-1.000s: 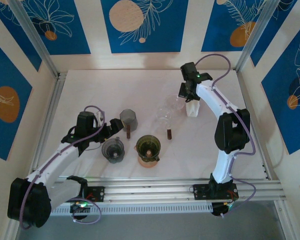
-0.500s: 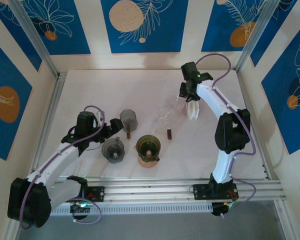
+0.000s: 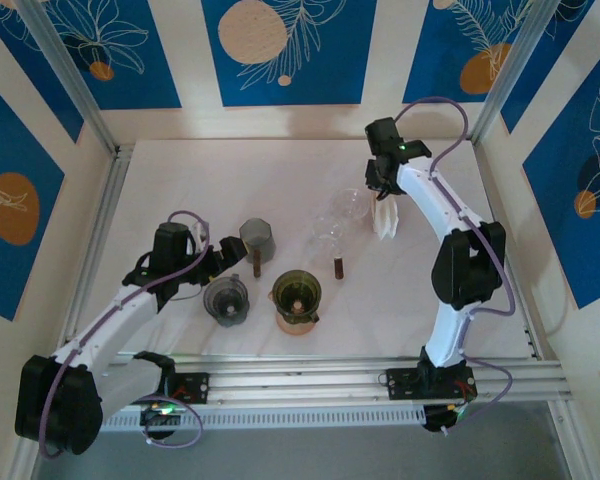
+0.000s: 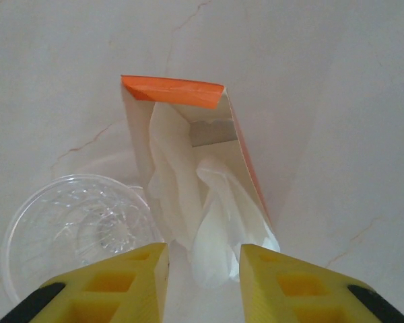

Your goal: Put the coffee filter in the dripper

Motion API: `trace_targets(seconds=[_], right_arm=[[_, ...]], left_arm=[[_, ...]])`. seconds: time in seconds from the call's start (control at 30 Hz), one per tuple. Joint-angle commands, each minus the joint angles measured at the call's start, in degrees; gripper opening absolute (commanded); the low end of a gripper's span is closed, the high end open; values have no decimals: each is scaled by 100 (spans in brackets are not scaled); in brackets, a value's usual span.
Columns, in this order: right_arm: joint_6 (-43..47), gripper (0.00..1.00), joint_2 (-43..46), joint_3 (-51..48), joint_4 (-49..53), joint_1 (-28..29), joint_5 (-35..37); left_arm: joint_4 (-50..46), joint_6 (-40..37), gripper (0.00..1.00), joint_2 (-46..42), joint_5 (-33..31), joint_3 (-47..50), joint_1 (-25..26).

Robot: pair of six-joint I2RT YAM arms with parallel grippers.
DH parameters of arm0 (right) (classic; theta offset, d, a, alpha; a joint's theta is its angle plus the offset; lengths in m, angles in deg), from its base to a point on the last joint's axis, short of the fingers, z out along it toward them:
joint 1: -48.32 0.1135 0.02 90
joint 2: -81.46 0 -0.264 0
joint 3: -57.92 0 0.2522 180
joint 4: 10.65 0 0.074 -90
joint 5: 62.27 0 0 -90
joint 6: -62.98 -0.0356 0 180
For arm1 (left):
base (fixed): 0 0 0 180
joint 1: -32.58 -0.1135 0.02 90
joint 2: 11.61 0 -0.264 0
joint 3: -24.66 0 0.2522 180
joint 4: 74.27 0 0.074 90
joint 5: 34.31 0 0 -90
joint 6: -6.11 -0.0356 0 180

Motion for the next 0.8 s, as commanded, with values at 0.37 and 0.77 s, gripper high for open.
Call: trace_targets(seconds=[0.37, 0.77], right_arm=[[105, 28, -725, 771, 416, -22, 384], [148, 28, -1073, 1069, 511, -41, 416]], left_arm=[[16, -5, 100, 103, 87, -214, 61], [30, -13, 100, 119, 77, -199, 59]])
